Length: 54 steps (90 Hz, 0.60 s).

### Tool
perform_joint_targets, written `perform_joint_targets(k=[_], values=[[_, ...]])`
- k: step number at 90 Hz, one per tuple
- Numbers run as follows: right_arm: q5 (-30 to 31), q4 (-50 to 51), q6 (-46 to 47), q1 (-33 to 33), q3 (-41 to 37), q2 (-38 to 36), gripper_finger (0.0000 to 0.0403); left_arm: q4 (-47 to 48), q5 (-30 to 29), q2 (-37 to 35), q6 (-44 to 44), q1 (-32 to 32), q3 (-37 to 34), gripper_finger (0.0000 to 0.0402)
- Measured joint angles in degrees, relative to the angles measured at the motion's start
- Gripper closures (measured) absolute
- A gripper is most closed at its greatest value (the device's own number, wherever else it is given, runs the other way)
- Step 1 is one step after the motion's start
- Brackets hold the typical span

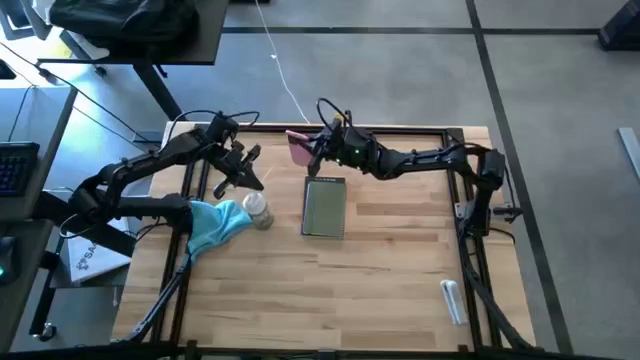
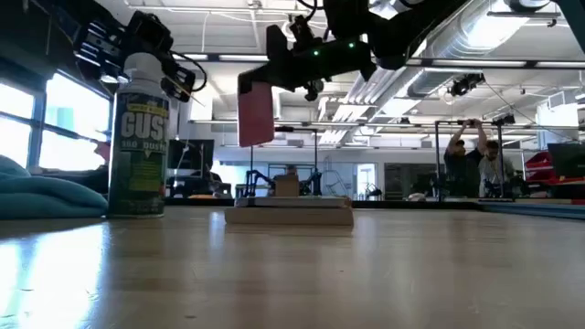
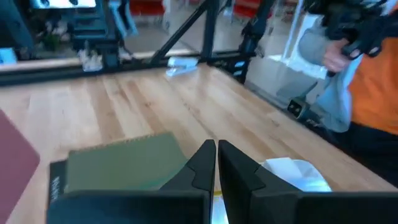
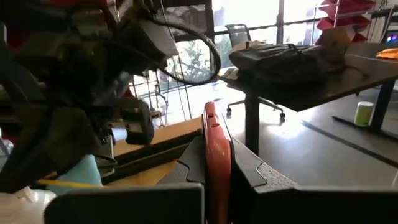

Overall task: Apply microfiber cloth
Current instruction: Spray the cellphone using the spray bottle

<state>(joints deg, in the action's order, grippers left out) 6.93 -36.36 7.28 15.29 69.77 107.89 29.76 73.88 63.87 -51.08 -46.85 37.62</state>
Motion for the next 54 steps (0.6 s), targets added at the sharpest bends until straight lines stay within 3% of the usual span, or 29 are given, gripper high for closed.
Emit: perform_joint_targets(k=[29,54], values=[[0.68,-0.6,6.94,-2.98,10.06,10.44,0.0402,-1.31,-0.64,-0.08,-0.03,0.0,-0.81,0.0401],[5.18,9.97,14.59,-5.09,11.79,10.06,0.0402,-1.51,-1.44,-0.06,-0.03,0.0,-0.82,0.0401]])
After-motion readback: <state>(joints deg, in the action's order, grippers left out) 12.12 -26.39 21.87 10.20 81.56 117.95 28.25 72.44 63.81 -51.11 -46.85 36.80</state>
